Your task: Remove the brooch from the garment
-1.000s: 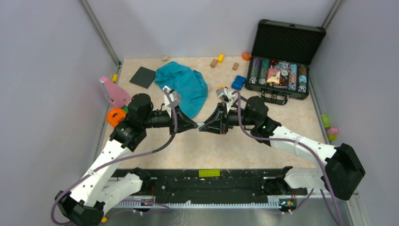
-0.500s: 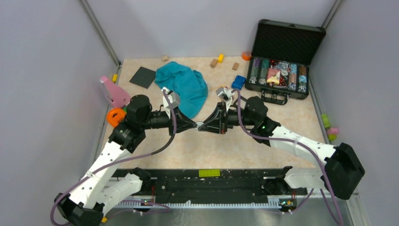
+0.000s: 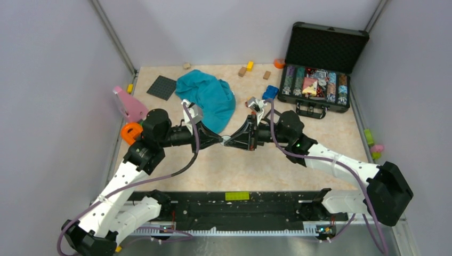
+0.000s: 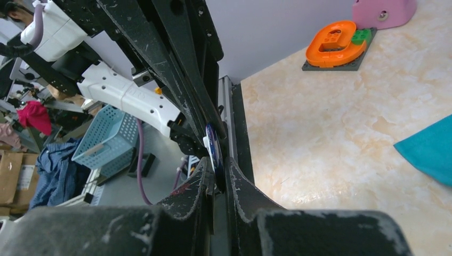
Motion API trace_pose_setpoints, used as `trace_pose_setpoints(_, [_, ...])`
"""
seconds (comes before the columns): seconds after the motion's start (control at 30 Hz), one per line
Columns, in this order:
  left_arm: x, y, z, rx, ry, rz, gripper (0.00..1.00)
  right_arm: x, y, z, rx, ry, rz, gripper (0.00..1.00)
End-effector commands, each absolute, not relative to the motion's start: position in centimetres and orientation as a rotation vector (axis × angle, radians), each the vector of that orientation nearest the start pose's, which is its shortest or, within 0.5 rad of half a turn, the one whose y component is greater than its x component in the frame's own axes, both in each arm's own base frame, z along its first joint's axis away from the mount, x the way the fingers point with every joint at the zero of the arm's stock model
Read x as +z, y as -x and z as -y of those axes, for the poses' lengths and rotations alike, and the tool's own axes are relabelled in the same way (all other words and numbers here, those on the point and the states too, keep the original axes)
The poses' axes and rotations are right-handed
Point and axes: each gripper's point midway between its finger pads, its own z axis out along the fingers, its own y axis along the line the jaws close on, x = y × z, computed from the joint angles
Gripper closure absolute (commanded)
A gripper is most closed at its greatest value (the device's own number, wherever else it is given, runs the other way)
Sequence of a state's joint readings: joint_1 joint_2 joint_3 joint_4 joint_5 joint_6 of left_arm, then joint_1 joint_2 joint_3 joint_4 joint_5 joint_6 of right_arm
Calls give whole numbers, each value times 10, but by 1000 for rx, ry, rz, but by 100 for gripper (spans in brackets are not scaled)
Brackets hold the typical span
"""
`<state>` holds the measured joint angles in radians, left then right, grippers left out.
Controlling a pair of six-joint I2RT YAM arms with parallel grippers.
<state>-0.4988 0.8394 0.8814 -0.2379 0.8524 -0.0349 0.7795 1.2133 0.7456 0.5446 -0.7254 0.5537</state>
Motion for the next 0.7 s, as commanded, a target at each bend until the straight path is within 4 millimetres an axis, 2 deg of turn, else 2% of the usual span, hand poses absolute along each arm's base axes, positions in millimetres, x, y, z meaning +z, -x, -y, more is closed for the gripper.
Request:
trace_pose_setpoints(0.0, [302, -141, 248, -1237, -1107, -1488, 100, 318, -196, -344, 1502, 675, -1419, 98])
trace_pose_setpoints(0.67, [297, -142, 247, -1231, -1090, -1509, 100, 325, -200, -332, 1526, 602, -1388, 98])
